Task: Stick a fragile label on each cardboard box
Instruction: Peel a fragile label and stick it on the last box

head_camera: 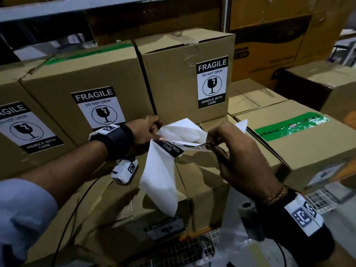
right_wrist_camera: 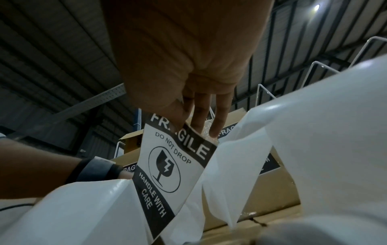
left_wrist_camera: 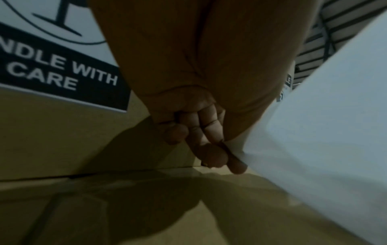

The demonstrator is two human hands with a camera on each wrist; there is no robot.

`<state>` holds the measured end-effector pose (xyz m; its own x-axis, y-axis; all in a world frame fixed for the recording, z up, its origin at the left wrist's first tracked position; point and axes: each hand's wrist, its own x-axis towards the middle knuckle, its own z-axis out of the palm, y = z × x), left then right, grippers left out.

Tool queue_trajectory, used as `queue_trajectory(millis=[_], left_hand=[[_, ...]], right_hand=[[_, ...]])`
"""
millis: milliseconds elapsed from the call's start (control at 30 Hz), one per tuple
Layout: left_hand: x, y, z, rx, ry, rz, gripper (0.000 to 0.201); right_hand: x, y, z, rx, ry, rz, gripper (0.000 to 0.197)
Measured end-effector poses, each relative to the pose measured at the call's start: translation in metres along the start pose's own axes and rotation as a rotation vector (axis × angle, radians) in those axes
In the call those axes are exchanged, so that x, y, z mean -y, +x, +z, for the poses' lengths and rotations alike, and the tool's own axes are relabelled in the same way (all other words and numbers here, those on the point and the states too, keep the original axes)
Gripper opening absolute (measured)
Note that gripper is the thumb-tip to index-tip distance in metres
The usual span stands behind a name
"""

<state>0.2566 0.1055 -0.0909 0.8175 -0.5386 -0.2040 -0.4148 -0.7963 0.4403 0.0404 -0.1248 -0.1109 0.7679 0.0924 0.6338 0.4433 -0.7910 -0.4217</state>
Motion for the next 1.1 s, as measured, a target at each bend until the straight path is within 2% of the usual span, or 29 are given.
queue_trajectory(millis=[267,367,467,533,567,667,733,833,933,1100], left_hand=[[0.014,-0.006,0.004,-0.022,0.040,0.020,0.028],[0.018,-0.010,0.006,-0.021,-0.025,0.023,0.032],[0.031,-0.012,0.003,-0.032,0.080,0.059,0.054],[0.027,-0.022,-0.002,-0.040,0.141,0.040,0.039],[0.025,-0.026,-0.006,-0.054,0.166,0.040,0.036],[0.026,-0.033,-0.018,-0.131,0.223,0.058,0.045],[0.027,-0.043,-0.028,-0.190,0.248,0.041,0.036],[0.035,-0.059,-0.042,-0.224,0.244,-0.024,0.028],[0.045,-0.070,-0.058,-0.293,0.126,-0.062,0.024],[0.038,-0.091,-0.088,-0.389,-0.405,-0.078,0.009]], right_hand=[[0.004,0.011,-0.022,-0.178,0.072,-0.007,0.033],[0.005,0.019,-0.025,-0.270,0.113,0.025,0.026],[0.007,0.032,-0.027,-0.324,0.171,0.089,0.026],[0.007,0.042,-0.029,-0.349,0.201,0.131,0.026],[0.007,0.046,-0.028,-0.350,0.217,0.154,0.026],[0.005,0.055,-0.021,-0.257,0.260,0.239,0.026],[0.003,0.056,-0.012,-0.181,0.295,0.293,0.027],[0.001,0.054,0.000,-0.148,0.307,0.341,0.026],[0.001,0.053,0.006,-0.142,0.321,0.361,0.025],[-0.002,0.057,0.006,-0.145,0.394,0.385,0.025]])
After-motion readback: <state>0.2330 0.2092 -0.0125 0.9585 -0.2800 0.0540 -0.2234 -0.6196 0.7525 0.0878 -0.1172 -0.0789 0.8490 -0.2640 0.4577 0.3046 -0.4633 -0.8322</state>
